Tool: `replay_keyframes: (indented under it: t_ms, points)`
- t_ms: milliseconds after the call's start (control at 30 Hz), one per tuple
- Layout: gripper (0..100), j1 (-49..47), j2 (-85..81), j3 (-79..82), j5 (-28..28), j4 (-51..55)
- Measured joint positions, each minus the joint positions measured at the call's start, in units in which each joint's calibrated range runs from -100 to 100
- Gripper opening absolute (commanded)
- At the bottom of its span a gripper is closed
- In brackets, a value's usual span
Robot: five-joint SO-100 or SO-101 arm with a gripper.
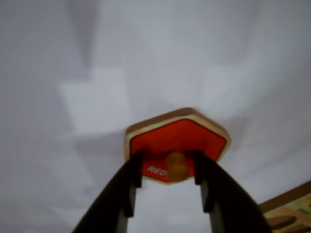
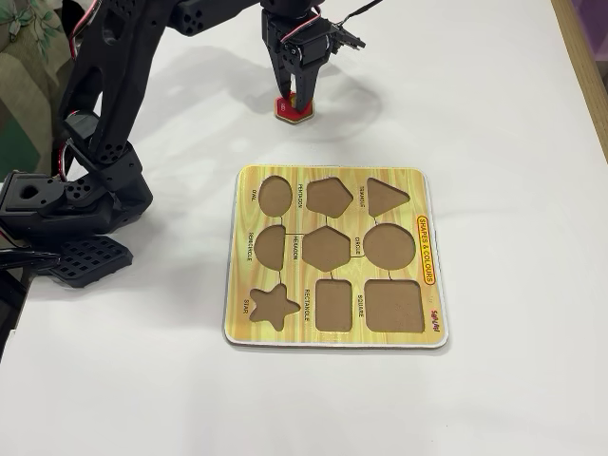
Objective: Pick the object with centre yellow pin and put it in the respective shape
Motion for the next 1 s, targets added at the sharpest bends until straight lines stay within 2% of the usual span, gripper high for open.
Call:
replay_keyframes:
  t_ms: [133,1000]
  points:
    - [2,0.19,0.0,0.0,0.1,0.09]
    - [2,1.59,-0.17,0.0,0.21,0.09]
